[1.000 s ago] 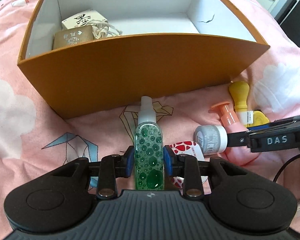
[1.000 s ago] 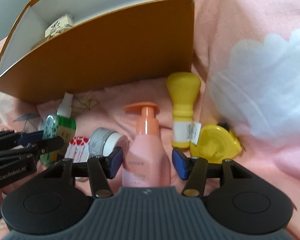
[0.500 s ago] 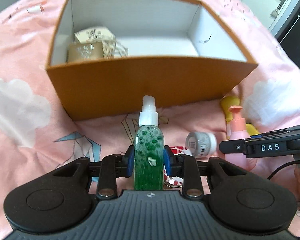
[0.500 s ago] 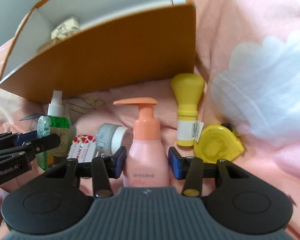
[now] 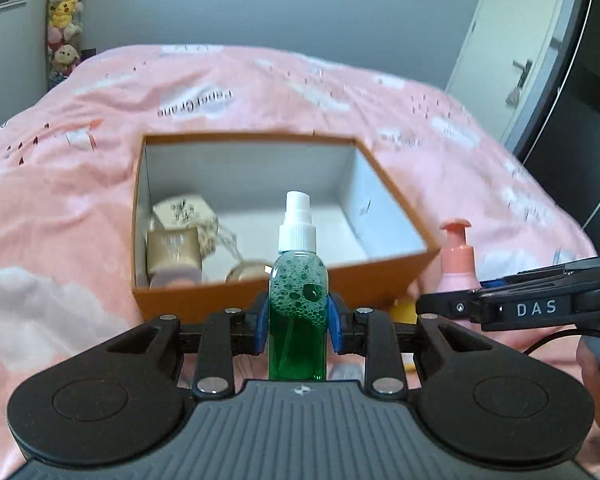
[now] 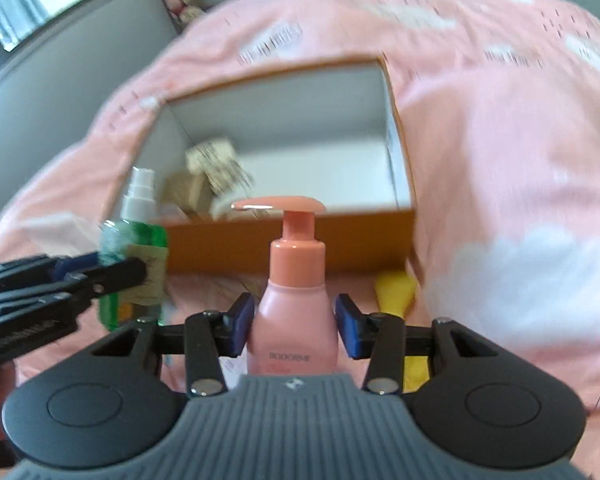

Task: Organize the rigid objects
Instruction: 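Lift and carry both bottles over the orange box with both tools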

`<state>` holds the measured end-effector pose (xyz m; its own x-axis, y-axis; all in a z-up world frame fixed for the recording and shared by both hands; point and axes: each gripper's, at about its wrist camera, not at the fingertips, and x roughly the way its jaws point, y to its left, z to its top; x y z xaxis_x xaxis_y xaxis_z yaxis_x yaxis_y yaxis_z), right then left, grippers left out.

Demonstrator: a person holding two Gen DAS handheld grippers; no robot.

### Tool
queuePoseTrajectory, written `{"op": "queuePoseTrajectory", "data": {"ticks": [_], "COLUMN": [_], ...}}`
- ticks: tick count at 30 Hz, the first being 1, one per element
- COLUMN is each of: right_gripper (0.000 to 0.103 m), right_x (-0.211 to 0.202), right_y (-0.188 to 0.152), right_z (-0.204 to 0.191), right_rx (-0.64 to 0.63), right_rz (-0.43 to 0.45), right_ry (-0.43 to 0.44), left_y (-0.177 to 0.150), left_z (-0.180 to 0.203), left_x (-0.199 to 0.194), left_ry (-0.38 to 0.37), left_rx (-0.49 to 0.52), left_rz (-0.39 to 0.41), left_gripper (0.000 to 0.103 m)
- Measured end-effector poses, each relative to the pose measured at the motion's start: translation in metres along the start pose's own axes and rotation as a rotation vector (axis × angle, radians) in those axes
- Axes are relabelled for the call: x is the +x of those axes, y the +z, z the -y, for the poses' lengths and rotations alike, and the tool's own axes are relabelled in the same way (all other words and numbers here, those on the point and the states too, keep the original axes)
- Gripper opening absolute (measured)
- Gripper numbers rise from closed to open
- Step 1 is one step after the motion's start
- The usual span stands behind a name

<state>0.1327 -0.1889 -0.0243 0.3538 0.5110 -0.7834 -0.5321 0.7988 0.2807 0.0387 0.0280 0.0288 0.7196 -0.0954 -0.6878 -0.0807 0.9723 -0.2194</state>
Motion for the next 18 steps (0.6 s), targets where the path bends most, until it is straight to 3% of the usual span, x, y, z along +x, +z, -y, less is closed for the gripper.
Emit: {"op": "queuePoseTrajectory", "data": {"ticks": [5, 10, 18], "right_gripper": [0.045, 0.045, 0.045], "right_x": [-0.022, -0.018, 0.044], "right_y": [0.032, 0.070, 0.117], "right_z": [-0.015, -0.028, -0.025], "right_rx": [-0.053, -0.097, -0.087], "right_rz": [0.084, 0.125, 0.038], "right_ry": [0.059, 0.080, 0.064], "left_y": [0.024, 0.055, 0.073], "left_z": [-0.003, -0.020, -0.047], "left_x": [-0.004, 0.008, 0.062], "left_ry": [-0.040, -0.052, -0.072], "left_rx": [-0.015, -0.045, -0.122], "left_rz": [0.048, 0.071, -0.037], "left_gripper": [0.033, 0.033, 0.033]}}
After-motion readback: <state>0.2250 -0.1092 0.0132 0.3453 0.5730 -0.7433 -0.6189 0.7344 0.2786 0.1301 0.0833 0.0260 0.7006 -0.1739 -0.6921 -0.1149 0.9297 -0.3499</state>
